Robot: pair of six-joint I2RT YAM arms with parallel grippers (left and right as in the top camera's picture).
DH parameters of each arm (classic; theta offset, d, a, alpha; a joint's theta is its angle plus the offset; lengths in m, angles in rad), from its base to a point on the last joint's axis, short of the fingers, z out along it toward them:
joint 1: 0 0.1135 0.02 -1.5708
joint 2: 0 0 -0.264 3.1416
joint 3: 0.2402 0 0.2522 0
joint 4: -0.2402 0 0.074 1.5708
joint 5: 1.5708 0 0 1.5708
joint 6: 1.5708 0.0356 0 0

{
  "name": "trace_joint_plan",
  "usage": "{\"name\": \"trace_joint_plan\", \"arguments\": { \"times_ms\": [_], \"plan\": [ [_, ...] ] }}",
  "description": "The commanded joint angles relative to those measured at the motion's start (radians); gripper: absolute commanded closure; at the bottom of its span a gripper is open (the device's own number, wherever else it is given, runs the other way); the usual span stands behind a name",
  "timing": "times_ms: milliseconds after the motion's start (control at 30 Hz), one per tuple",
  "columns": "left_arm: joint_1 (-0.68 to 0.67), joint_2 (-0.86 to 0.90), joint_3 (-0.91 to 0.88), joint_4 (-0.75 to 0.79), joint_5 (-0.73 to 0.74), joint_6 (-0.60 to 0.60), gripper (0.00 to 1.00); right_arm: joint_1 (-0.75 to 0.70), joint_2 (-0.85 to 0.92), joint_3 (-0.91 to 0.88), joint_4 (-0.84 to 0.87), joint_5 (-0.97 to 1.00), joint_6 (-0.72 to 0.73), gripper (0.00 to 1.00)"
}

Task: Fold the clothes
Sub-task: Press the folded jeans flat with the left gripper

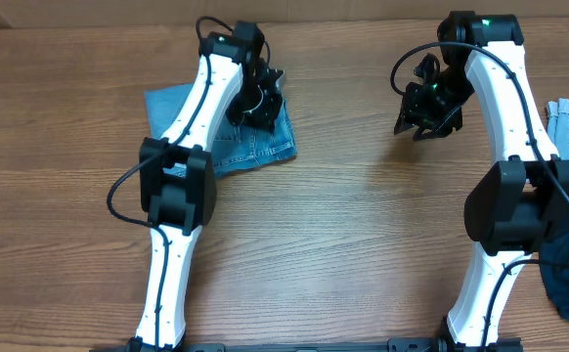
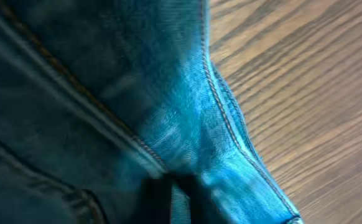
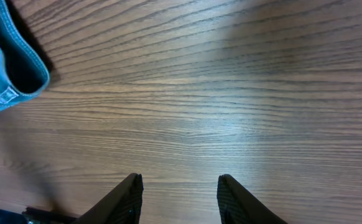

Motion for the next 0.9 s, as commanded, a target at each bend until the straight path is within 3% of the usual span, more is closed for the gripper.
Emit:
{"name": "trace_joint_plan", "arguments": {
  "times_ms": [0,133,200,300,533,667,800,867],
  "plan": [
    [0.002,0.021,-0.003,-0.015,-0.003,0.009,0.69,0.004,-0.057,0.028,-0.001,-0.008,-0.007,0.57],
    [0.025,-0.002,0.111,-0.140,-0.004,0.018,0.32,0.004,-0.057,0.028,-0.001,-0.008,-0.007,0.57],
    [0.055,-0.049,0.233,-0.210,-0.023,0.021,0.02,0.004,-0.057,0.028,-0.001,-0.005,-0.007,0.56],
    [0.129,-0.147,0.355,-0.253,-0.037,0.022,0.00,0.004,-0.057,0.028,0.000,-0.004,-0.007,0.53],
    [0.332,-0.195,0.304,-0.356,-0.007,-0.032,0.00,0.004,-0.057,0.028,0.000,-0.001,-0.007,0.53],
    [0.362,-0.195,0.279,-0.356,-0.040,-0.095,0.00,0.004,-0.057,0.028,-0.006,-0.001,-0.007,0.53],
    [0.324,-0.195,0.275,-0.356,0.024,-0.094,0.00,0.004,-0.057,0.027,-0.006,0.003,-0.012,0.53],
    [0.257,-0.195,0.242,-0.356,-0.068,-0.096,0.00,0.004,-0.057,0.027,-0.012,0.003,-0.034,0.54]
  ]
}}
